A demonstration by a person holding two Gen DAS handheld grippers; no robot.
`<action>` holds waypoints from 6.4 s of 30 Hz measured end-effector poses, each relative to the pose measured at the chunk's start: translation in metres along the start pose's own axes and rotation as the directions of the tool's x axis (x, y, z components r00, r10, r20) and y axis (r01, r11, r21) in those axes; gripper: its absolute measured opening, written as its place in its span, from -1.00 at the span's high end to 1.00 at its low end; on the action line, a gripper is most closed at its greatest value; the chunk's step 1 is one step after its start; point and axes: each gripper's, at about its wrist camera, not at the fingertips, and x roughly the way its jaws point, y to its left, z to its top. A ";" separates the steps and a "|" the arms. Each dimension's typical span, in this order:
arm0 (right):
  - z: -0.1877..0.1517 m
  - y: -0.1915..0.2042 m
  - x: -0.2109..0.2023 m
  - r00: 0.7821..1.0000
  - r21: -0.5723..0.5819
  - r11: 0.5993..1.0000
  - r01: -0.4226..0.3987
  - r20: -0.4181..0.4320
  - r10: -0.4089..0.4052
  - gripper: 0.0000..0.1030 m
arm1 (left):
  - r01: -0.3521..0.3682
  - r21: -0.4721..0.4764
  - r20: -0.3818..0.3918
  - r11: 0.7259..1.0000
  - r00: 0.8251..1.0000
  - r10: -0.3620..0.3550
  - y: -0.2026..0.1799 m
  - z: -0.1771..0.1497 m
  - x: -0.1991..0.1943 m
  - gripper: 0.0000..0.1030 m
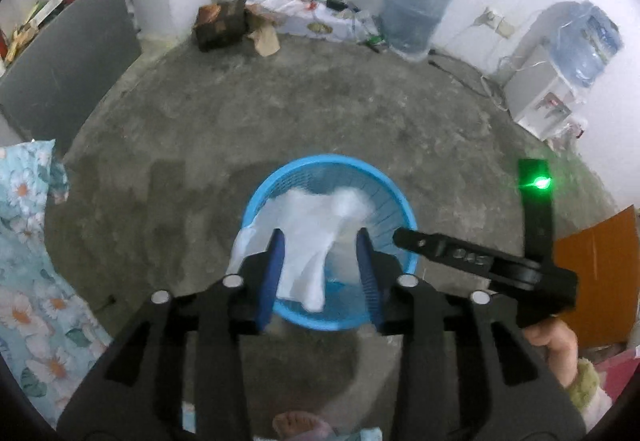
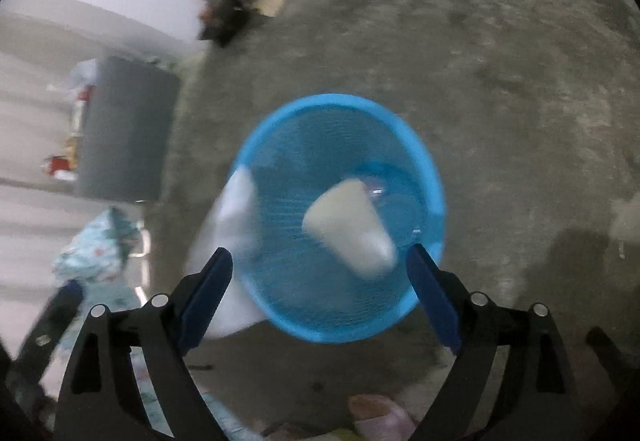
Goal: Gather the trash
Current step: 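Carry the cup and tissue to the wastebasket and open both grippers, then move both tools back over the bed toward the remaining trash, then grasp the white tissue with the left gripper while the right gripper grasps the teal plastic bag, then carry tissue and teal bag over the wastebasket and open both grippers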
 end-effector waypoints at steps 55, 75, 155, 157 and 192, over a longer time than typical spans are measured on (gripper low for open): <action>-0.411 0.341 -0.216 0.876 -0.784 0.414 -0.463 -0.333 0.349 -0.82 | -0.016 -0.812 0.394 0.584 0.723 0.567 0.245 -0.503 -0.564 -0.64; -0.385 0.356 -0.155 0.906 -0.728 0.540 -0.423 -0.336 0.258 -0.82 | 0.061 -0.717 0.409 0.695 0.843 0.348 0.346 -0.384 -0.517 -0.49; -0.312 0.424 -0.056 0.715 -0.298 0.703 -0.645 -0.559 0.420 0.96 | 0.083 -0.648 0.545 0.757 0.744 0.385 0.334 -0.330 -0.533 0.92; -0.305 0.422 -0.067 0.714 -0.295 0.695 -0.656 -0.542 0.444 0.97 | 0.085 -0.643 0.553 0.761 0.739 0.385 0.331 -0.331 -0.536 0.92; -0.320 0.404 -0.005 0.666 -0.091 0.804 -0.587 -0.620 0.416 0.73 | 0.105 -0.643 0.554 0.759 0.748 0.366 0.328 -0.340 -0.534 0.92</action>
